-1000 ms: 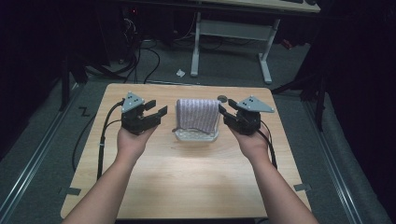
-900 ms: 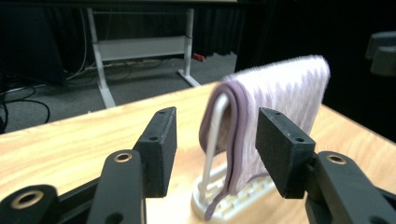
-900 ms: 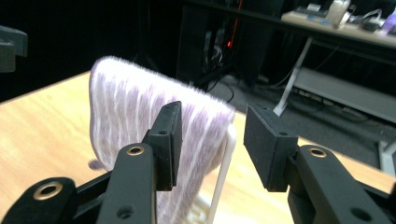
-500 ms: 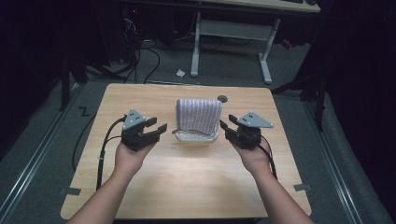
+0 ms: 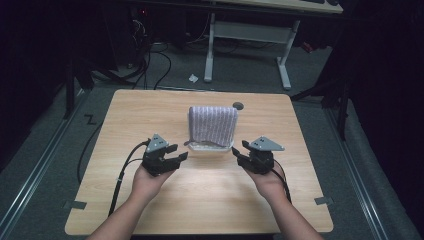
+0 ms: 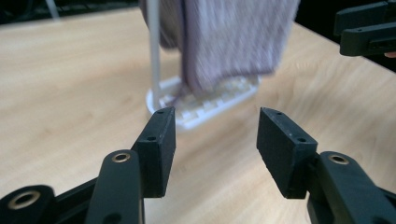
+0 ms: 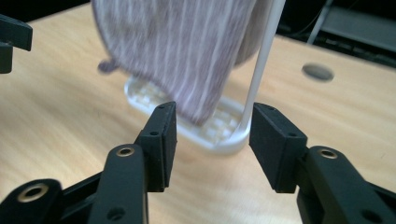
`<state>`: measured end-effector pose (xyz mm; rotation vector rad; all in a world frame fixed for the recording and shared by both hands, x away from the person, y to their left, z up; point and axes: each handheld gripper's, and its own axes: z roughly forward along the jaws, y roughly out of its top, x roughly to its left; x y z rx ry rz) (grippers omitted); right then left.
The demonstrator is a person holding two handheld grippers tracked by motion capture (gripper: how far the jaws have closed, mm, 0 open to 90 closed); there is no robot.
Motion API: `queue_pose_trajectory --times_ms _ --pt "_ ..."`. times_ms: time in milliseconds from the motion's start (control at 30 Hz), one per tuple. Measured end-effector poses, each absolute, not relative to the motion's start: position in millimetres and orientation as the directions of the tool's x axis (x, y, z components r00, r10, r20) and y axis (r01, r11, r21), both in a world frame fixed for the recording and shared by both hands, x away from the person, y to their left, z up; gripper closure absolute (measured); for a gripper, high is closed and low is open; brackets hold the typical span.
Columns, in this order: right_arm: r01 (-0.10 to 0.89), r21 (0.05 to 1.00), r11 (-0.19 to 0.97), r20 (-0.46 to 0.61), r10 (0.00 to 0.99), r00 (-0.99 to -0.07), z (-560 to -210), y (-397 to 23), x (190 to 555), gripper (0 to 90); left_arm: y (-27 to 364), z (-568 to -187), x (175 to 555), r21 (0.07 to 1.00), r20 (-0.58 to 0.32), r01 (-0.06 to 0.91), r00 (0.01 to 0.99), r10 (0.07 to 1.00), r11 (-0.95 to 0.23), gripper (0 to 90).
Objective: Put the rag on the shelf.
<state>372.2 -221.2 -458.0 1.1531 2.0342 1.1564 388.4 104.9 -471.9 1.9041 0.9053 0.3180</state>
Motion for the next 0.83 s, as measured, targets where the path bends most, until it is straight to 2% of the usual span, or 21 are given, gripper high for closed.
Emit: queue_pose_trajectory --times_ms 100,200,333,433,467,533,600,700,833 --pt "0.438 0.861 0.259 -0.009 0.869 -0.495 -471.6 -222.5 367.1 48.4 105.9 -488.0 380.8 0.831 -0.144 0.471 0.697 0.702 -0.297 45.8" --pt "0.473 0.842 0.261 0.003 0.873 -0.487 -486.0 -222.3 362.1 46.3 111.8 -505.6 375.3 0.791 -0.083 0.481 0.696 0.713 -0.378 45.5" --pt "0.501 0.818 0.282 -0.001 0.872 -0.489 -502.7 -222.6 352.2 42.9 130.4 -518.6 360.4 0.781 -0.14 0.524 0.678 0.721 -0.341 44.1" --pt "0.507 0.809 0.298 -0.024 0.878 -0.478 -512.8 -222.5 339.4 39.4 151.0 -531.6 333.6 0.806 -0.22 0.542 0.649 0.729 -0.239 44.5" --pt "0.511 0.812 0.282 -0.012 0.884 -0.468 -516.7 -223.0 333.1 40.0 153.3 -532.8 331.1 0.777 -0.224 0.575 0.632 0.742 -0.256 47.4" --pt "0.541 0.795 0.273 0.029 0.875 -0.483 -520.6 -221.0 324.6 38.8 154.0 -527.2 328.7 0.784 -0.193 0.55 0.655 0.73 -0.287 44.3" --pt "0.519 0.796 0.312 -0.011 0.864 -0.503 -520.6 -217.3 320.6 39.3 154.1 -524.5 329.1 0.794 -0.174 0.533 0.659 0.732 -0.291 44.3" --pt "0.526 0.792 0.309 0.0 0.862 -0.506 -522.0 -215.7 321.0 39.4 151.0 -526.3 333.3 0.789 -0.215 0.55 0.663 0.717 -0.273 44.4" --pt "0.528 0.794 0.301 0.0 0.868 -0.496 -522.2 -219.1 323.5 39.6 145.6 -526.1 331.9 0.795 -0.174 0.523 0.683 0.71 -0.308 43.9"
